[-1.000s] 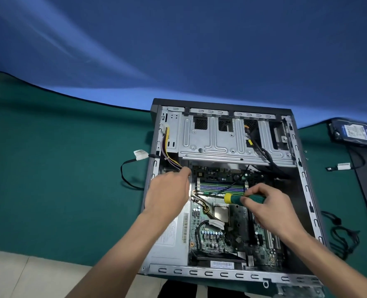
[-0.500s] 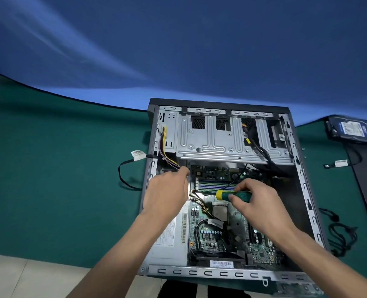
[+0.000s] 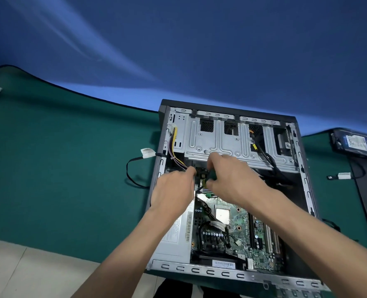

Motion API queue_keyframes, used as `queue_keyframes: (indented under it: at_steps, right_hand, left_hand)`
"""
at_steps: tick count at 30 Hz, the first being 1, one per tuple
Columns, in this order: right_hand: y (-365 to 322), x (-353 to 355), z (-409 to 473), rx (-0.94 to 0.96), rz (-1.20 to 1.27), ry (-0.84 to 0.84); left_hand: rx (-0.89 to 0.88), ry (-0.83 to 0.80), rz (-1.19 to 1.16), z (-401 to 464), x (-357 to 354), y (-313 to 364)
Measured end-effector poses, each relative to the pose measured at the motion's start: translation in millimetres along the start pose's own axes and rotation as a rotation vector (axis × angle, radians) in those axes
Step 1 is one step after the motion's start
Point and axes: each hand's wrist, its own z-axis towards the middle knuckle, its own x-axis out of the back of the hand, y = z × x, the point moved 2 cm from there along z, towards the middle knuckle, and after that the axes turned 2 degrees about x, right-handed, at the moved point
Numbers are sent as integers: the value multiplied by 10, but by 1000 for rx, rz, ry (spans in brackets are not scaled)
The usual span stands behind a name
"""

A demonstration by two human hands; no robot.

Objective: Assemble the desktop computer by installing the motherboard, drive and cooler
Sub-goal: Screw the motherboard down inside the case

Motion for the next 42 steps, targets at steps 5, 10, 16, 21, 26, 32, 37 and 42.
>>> queue_keyframes:
  at_steps: [5, 10, 16, 21, 26, 32, 37, 42]
  right_hand:
    - [12, 46, 34, 18, -77, 42]
    - [-3, 34, 73, -1, -170, 117]
    - [1, 102, 173, -42, -66, -101]
    - [61, 128, 134, -66, -92, -51]
    - [55, 106, 125, -71, -117, 0]
    - [86, 78, 114, -92, -48, -8]
    - [95, 77, 107, -97, 13, -77]
    - [64, 96, 111, -99, 42, -102]
  left_hand:
    - [16, 19, 1, 0, 12, -9]
    - [30, 27, -1, -13, 31, -5]
    - [31, 30, -5, -19, 28, 4]
    - [23, 10, -19, -6, 14, 16]
    - [34, 0, -2, -3, 8, 17]
    - [44, -20, -2, 4, -8, 9]
    - [45, -10, 1, 4, 0, 16]
    - [46, 0, 0, 2, -4, 21]
